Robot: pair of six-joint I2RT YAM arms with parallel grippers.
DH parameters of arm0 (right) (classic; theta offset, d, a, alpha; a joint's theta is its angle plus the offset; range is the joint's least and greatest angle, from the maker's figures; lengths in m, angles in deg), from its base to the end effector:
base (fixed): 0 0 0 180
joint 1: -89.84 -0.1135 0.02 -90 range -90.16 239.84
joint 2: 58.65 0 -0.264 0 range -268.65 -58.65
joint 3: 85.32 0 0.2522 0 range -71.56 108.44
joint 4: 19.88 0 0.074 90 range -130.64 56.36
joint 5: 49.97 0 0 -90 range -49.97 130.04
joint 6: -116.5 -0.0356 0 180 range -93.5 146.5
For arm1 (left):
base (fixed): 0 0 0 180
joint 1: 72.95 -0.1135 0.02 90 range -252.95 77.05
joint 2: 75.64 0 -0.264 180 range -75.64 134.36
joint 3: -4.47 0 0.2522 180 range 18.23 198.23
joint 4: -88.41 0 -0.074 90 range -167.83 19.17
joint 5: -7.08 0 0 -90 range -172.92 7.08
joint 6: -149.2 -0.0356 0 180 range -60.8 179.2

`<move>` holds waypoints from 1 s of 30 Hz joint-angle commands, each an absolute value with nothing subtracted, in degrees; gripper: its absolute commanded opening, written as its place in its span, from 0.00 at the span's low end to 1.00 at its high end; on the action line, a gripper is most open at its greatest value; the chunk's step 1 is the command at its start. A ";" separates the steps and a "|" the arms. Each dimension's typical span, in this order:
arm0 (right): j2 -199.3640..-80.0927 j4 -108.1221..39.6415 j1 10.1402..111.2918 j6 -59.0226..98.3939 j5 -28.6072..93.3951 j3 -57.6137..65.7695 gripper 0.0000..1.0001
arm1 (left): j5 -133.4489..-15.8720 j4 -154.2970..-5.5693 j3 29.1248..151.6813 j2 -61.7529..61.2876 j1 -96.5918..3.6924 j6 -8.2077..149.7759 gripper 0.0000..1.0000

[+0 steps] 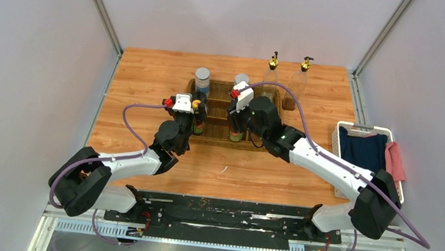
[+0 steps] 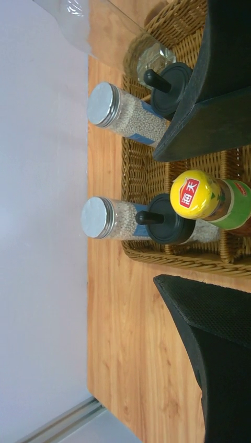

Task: Organize the condiment bottles
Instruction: Place the bottle in the storage box.

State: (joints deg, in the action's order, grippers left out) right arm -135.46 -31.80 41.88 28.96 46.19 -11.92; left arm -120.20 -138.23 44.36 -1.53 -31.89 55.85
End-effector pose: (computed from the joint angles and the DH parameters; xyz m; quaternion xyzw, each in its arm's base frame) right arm 0.2151 0.2329 0.3266 -0.3087 0.7322 0.1948 0.5750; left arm 0.2073 -0.1520 0.2476 -0.0063 0.6437 -0.0492 0.7636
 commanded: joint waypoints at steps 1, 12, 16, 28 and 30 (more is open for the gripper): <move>-135.98 -24.08 43.74 29.12 44.07 -7.69 0.00 | -121.81 -139.70 46.31 -3.48 -32.17 54.42 0.85; -140.49 -21.19 46.83 28.06 40.92 -6.25 0.00 | -121.95 -139.53 47.14 -4.40 -32.17 53.71 0.85; -141.87 -19.56 47.83 27.33 38.28 -6.96 0.00 | -122.11 -139.95 47.14 -4.54 -32.17 53.58 0.85; -143.81 -14.22 50.18 26.85 35.94 -11.44 0.00 | -122.13 -142.36 46.37 -4.36 -32.17 54.08 0.85; -143.99 -13.94 50.57 26.85 35.58 -11.82 0.00 | -122.04 -142.45 46.30 -4.26 -32.17 54.36 0.85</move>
